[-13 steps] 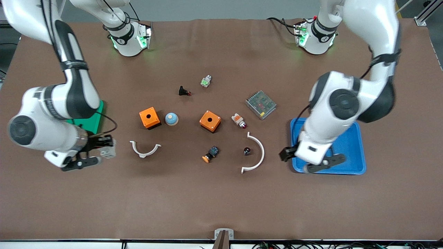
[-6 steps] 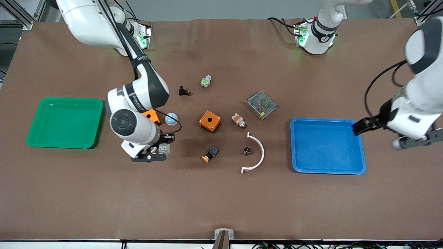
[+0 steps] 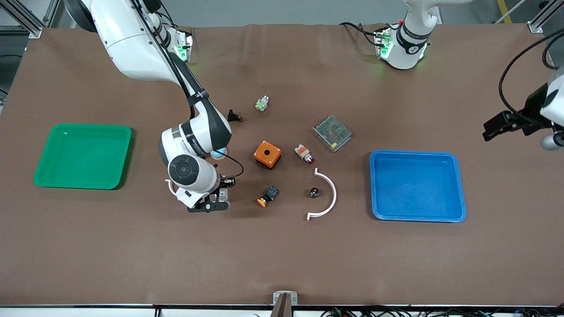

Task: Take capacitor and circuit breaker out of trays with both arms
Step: 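Lower the white breaker onto the table beside the white bracket and open the right gripper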

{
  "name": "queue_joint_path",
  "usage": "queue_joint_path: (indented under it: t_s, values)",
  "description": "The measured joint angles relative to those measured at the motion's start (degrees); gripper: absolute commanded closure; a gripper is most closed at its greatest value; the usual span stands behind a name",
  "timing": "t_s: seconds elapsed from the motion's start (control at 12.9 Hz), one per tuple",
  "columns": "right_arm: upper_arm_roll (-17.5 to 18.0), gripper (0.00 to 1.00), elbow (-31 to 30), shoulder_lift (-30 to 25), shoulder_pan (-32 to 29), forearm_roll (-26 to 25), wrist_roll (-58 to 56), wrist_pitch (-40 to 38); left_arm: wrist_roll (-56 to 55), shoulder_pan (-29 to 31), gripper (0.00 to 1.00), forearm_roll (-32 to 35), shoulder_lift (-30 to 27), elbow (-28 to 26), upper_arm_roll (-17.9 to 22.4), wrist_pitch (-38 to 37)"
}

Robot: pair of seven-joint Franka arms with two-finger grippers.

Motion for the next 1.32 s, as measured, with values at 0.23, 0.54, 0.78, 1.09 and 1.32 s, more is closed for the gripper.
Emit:
queue_joint_path:
  t_s: [0.23,0.54,0.78,1.09,1.32]
  values:
    - [-0.2,0.59,0.1,1.3,0.0,0.0,0.0,2.5,0.5,0.1,0.0,0.0,-4.6,-4.9,-1.4,-0.6]
    - [-0.2,0.12,0.2,2.1,0.0,0.0,0.1,2.9,0.5,0.2,0.0,0.0,-7.8,-7.3,-2.4,-1.8]
    - [-0.4,0.0,0.8,2.1,-0.1,0.0,0.1,2.8,0.5,0.2,0.0,0.0,-7.9,-8.0,-2.6,-1.8]
    - [-2.2,0.0,3.8,-2.7,-0.1,0.0,0.1,0.5,0.5,0.2,0.0,0.0,-7.9,-8.2,-3.1,-1.8]
    - [-5.5,0.0,4.5,-11.7,-0.2,0.0,0.1,-2.1,0.5,0.2,0.0,0.0,-7.7,-8.3,-3.5,-1.7]
